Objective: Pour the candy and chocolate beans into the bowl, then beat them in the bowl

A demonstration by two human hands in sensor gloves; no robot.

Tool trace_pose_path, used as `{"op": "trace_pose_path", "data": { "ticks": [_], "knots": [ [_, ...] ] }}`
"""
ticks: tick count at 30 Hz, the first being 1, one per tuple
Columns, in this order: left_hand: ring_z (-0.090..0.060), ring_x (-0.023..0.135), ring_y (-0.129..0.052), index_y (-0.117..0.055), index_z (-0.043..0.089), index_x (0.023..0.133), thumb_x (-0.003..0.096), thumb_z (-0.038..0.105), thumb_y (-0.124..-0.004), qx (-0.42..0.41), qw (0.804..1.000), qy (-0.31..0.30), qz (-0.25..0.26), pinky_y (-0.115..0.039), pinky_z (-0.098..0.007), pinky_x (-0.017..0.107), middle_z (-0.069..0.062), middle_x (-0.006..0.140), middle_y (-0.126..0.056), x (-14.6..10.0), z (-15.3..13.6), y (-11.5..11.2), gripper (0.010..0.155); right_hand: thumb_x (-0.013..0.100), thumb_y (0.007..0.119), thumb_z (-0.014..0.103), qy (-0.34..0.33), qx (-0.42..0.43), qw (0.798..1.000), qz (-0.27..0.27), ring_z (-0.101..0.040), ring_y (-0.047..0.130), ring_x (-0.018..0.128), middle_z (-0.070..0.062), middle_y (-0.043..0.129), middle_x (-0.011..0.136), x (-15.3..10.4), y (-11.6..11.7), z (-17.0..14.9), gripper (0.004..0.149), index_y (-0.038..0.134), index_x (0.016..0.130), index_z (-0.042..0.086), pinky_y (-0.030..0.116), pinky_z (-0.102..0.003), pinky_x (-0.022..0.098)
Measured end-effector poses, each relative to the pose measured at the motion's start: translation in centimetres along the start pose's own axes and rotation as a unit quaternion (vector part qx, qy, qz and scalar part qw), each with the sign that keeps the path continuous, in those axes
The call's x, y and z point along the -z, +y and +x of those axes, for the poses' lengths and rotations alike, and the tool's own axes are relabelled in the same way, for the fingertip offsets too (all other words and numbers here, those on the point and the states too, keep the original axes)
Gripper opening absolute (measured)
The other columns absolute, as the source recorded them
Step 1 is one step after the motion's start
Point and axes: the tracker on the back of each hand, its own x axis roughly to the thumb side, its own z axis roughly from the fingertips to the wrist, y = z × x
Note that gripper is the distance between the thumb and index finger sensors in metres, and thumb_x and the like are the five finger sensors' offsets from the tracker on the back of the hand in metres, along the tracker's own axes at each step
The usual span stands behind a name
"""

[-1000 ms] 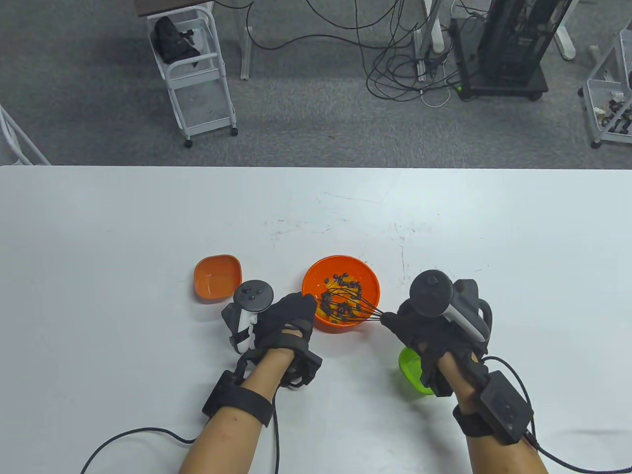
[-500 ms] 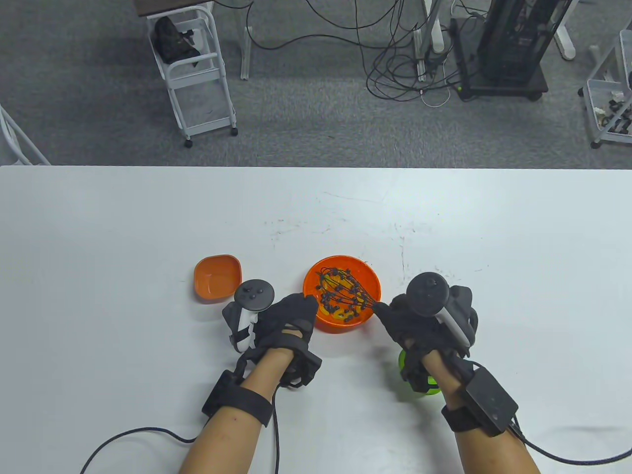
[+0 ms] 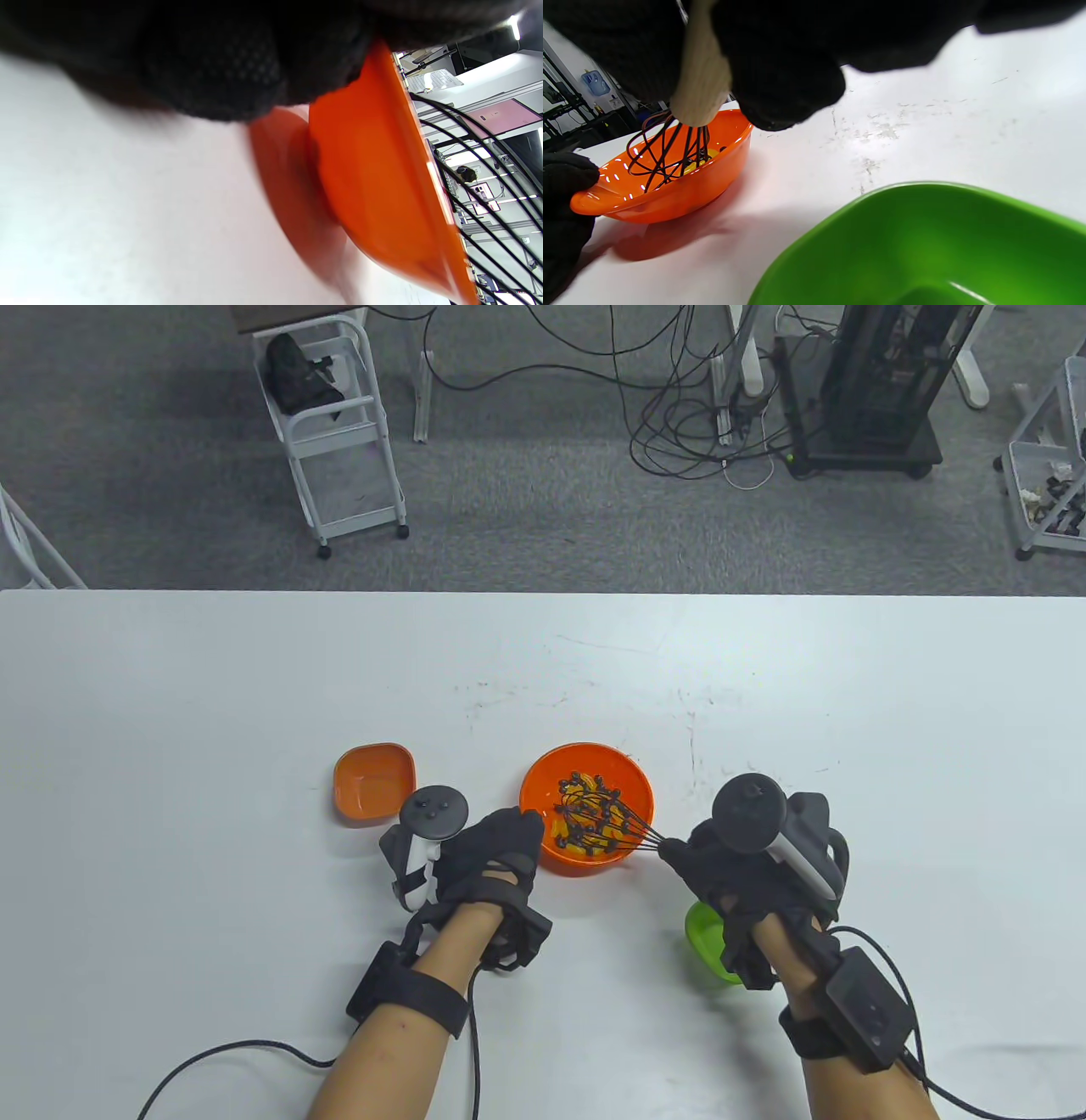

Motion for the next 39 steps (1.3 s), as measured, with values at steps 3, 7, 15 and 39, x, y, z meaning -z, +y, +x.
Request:
{"op": "trace_pose_path", "data": {
  "ticks": [3, 7, 15, 39],
  "knots": [
    [-0.017, 0.026, -0.101, -0.087, 0.023, 0.065, 0.0489, 0.064, -0.070, 0.000, 1.000, 0.000, 0.001, -0.090, -0.035, 0.018, 0.007, 0.044, -0.099, 0.0, 0.0, 0.0, 0.047, 0.045, 0.082, 0.062, -0.003, 0.005, 1.000, -0.008, -0.020, 0.092, 0.000, -0.001, 0.101, 0.031, -0.1, 0.0, 0.0, 0.059, 0.096, 0.073, 0.011, 0.086, -0.038, 0.002],
    [-0.017, 0.026, -0.101, -0.087, 0.023, 0.065, 0.0491, 0.064, -0.069, 0.000, 1.000, 0.002, 0.000, -0.090, -0.035, 0.018, 0.007, 0.045, -0.099, 0.0, 0.0, 0.0, 0.047, 0.045, 0.081, 0.062, -0.006, 0.016, 1.000, -0.013, -0.020, 0.092, 0.001, -0.001, 0.101, 0.031, -0.4, -0.2, -0.2, 0.059, 0.096, 0.073, 0.011, 0.086, -0.038, 0.002],
    [-0.018, 0.027, -0.101, -0.087, 0.023, 0.066, 0.0492, 0.065, -0.070, -0.009, 1.000, 0.000, -0.003, -0.090, -0.035, 0.019, 0.007, 0.046, -0.099, 0.0, 0.0, 0.0, 0.048, 0.045, 0.080, 0.062, -0.002, 0.027, 0.999, -0.032, -0.020, 0.093, 0.002, -0.001, 0.101, 0.032, -2.2, -1.8, -1.4, 0.061, 0.095, 0.074, 0.011, 0.087, -0.039, 0.003],
    [-0.018, 0.027, -0.102, -0.087, 0.023, 0.067, 0.0496, 0.065, -0.070, -0.015, 1.000, 0.000, -0.002, -0.091, -0.035, 0.020, 0.006, 0.047, -0.100, 0.0, -0.2, 0.2, 0.048, 0.044, 0.082, 0.059, -0.011, 0.154, 0.981, -0.119, -0.022, 0.099, 0.012, -0.002, 0.101, 0.043, -4.8, 0.4, -6.9, 0.062, 0.089, 0.081, 0.011, 0.091, -0.040, 0.010]
  ]
}}
